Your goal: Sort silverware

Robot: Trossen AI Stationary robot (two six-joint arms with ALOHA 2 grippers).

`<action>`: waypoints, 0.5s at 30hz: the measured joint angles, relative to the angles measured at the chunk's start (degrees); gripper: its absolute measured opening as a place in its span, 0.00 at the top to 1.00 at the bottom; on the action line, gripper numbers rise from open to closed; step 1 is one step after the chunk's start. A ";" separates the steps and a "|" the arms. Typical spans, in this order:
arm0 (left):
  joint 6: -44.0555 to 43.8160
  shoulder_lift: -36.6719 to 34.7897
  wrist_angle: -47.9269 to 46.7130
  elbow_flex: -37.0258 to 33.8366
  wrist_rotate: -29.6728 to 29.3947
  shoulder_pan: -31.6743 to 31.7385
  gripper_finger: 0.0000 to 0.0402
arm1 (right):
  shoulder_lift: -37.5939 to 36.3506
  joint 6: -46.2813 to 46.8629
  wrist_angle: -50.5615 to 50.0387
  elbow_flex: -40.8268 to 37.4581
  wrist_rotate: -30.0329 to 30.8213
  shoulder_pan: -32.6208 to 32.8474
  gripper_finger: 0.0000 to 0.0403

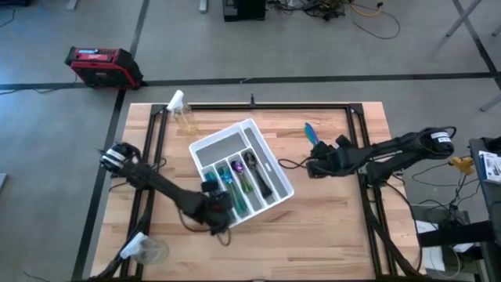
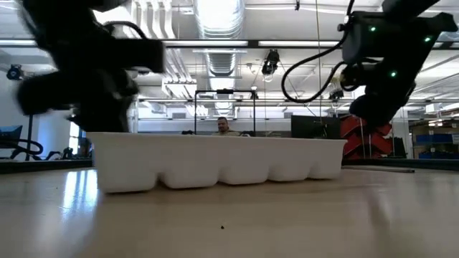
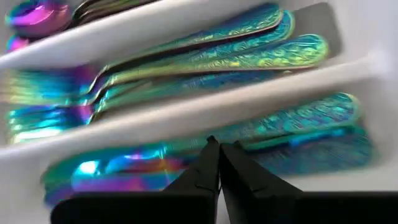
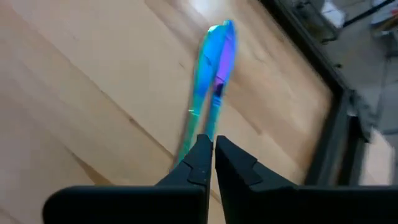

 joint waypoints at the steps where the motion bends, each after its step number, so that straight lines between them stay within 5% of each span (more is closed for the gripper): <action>1: -1.90 -0.63 -1.38 -0.29 -0.60 -0.81 1.00 | -0.04 -1.48 1.91 -0.63 -0.54 -0.67 0.98; 9: -10.51 -4.29 -3.49 -0.25 -5.52 -6.01 1.00 | -0.15 -6.63 10.13 -5.01 -3.59 -6.41 1.00; 15: -4.66 -5.01 10.17 1.78 -17.44 -7.34 1.00 | -0.19 -12.02 18.76 -9.36 -13.65 -17.80 1.00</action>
